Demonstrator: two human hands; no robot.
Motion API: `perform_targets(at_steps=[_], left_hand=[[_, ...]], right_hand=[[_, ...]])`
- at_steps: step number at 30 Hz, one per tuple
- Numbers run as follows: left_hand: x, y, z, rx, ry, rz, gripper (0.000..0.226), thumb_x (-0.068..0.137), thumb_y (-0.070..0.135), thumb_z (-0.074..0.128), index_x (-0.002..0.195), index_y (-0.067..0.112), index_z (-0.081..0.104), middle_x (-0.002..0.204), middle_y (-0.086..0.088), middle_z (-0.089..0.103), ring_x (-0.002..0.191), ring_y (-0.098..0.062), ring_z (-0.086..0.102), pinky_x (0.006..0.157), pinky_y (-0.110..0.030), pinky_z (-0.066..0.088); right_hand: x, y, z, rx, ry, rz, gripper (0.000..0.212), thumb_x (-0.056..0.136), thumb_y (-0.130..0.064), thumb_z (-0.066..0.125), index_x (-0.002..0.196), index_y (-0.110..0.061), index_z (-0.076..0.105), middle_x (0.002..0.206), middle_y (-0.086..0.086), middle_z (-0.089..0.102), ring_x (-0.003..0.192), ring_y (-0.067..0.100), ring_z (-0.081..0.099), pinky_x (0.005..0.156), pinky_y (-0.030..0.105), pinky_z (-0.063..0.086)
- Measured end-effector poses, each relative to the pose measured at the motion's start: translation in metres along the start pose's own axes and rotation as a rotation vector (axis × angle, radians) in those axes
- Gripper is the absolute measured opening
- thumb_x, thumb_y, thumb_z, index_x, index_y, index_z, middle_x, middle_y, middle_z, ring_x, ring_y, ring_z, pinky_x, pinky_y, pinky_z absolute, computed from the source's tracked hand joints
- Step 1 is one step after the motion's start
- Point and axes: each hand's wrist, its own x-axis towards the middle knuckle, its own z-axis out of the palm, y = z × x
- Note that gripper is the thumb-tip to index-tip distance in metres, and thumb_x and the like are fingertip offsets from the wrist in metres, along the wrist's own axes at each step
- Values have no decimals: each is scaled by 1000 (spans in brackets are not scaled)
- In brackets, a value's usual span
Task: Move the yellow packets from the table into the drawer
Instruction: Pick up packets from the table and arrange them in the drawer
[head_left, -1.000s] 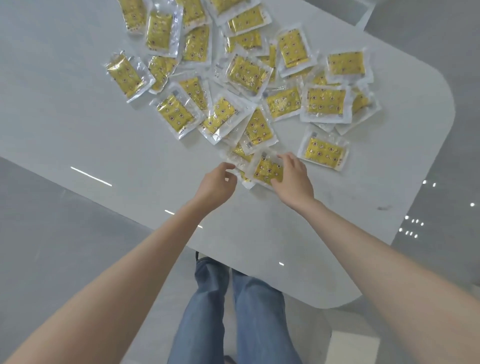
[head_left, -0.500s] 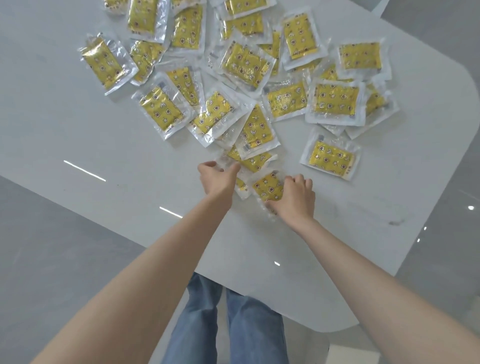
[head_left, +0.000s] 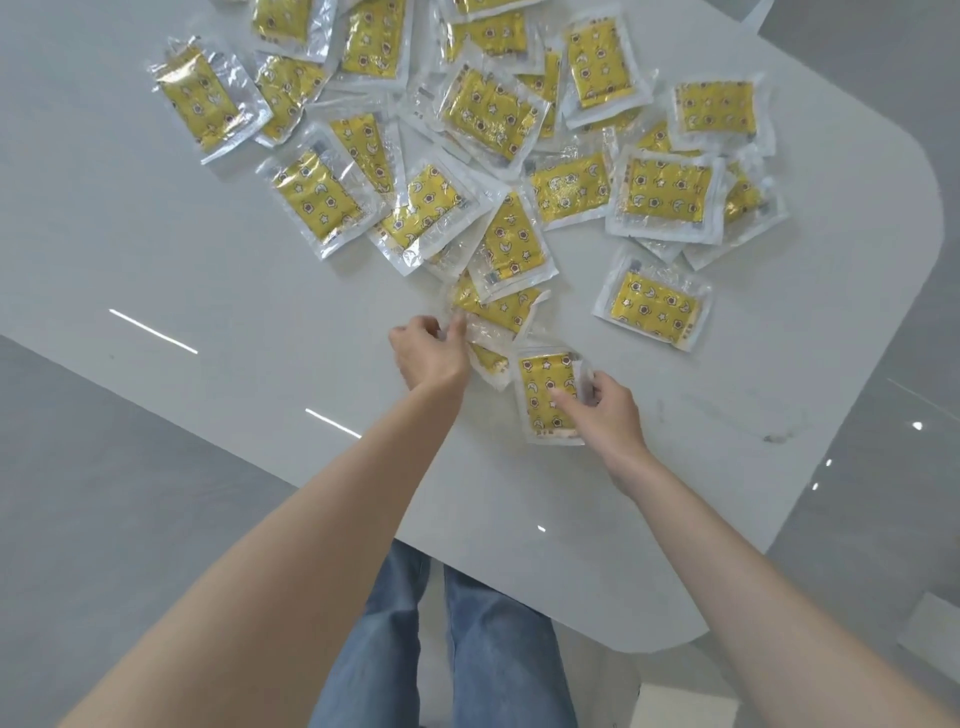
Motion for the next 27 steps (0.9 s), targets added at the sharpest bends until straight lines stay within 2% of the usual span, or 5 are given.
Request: perform_targets(at_steps=[3,7,11,18,27], left_hand=[[-6,-18,-13,28,-91,60,37,90,30,60,66,15,36,86,-5,45,71,-21,44,65,-30,40],[-6,-49,-47,-71,-219,-28,24,87,24,66,82,12,45,93,-11,63,82,-26,61,76,-37,53],[-2,-70,-79,-46,-221,-29,33,77,21,77,77,17,45,76,3,61,62,-8,56,49,-21,37],[-1,-93,-92,-313,-223,-141,26,79,18,75,100,16,60,101,-4,66,87,-15,64,79,-28,52],[4,-108,-98,-285,-293,-94,37,81,0,69,116,8,63,104,-3,67,92,-15,63,70,-16,50]], right_hand=[[-8,-1,-2,29,-160,9,4,88,-19,64,92,-18,62,102,7,69,98,23,65,90,38,51],[-17,-10,3,57,-202,-11,8,88,-12,63,89,-20,62,96,2,68,97,22,66,88,33,52],[-19,-26,27,-26,-208,-72,11,87,-16,65,94,-8,63,103,10,68,98,26,65,87,37,52],[-12,-32,92,-201,-112,1,33,76,-25,71,105,-10,64,116,9,60,102,22,60,84,29,49],[-35,-37,118,-150,56,-29,59,67,-14,83,110,-12,43,99,-3,55,91,16,58,74,24,45]])
